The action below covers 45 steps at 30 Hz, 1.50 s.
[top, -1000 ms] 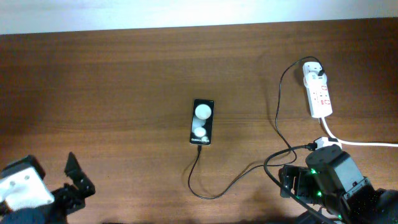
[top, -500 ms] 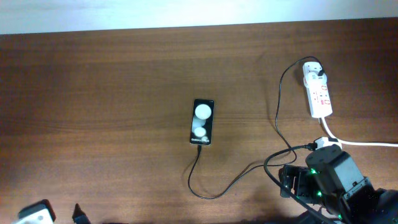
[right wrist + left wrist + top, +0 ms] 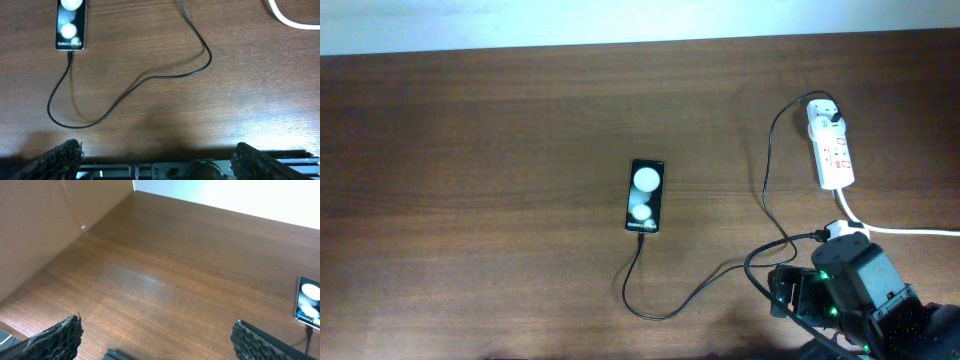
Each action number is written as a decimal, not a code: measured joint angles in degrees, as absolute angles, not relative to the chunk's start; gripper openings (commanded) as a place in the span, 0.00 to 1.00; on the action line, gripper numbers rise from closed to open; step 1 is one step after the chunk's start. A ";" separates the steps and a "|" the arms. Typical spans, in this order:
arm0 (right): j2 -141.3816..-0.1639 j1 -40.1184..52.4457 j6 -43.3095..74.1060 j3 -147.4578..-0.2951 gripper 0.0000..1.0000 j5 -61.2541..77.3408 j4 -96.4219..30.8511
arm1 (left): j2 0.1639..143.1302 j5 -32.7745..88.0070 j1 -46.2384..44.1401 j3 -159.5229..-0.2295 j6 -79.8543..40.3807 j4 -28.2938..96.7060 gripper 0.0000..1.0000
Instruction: Plug charger to phone and switch on socket
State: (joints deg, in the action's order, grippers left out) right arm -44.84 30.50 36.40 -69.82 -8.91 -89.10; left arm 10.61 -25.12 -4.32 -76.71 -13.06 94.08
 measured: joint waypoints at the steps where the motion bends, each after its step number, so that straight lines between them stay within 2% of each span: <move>1: -44.84 30.50 36.45 -69.82 0.99 -8.91 -89.10 | 9.91 -25.12 -4.32 -76.71 -13.04 94.08 0.99; 9: -44.84 30.50 36.47 -69.82 0.99 -8.91 -89.10 | 3.42 -25.12 -4.32 -76.71 -13.06 95.48 0.99; 22: -44.84 30.50 36.47 -69.82 0.99 -8.91 -89.08 | 0.97 -25.06 -4.32 -76.69 -13.08 95.70 0.99; 27: -44.84 30.50 36.42 -69.82 0.99 -8.91 -89.14 | 0.67 -23.81 -4.32 -76.42 -13.21 74.04 0.99; 40: -44.82 30.50 36.45 -69.78 0.99 -8.91 -89.10 | 0.58 -18.68 -4.32 -54.48 -13.52 51.31 0.99; 45: -44.84 30.50 36.42 -69.71 0.99 -8.93 -89.10 | 0.58 -17.41 -4.32 -41.65 -24.25 43.31 0.99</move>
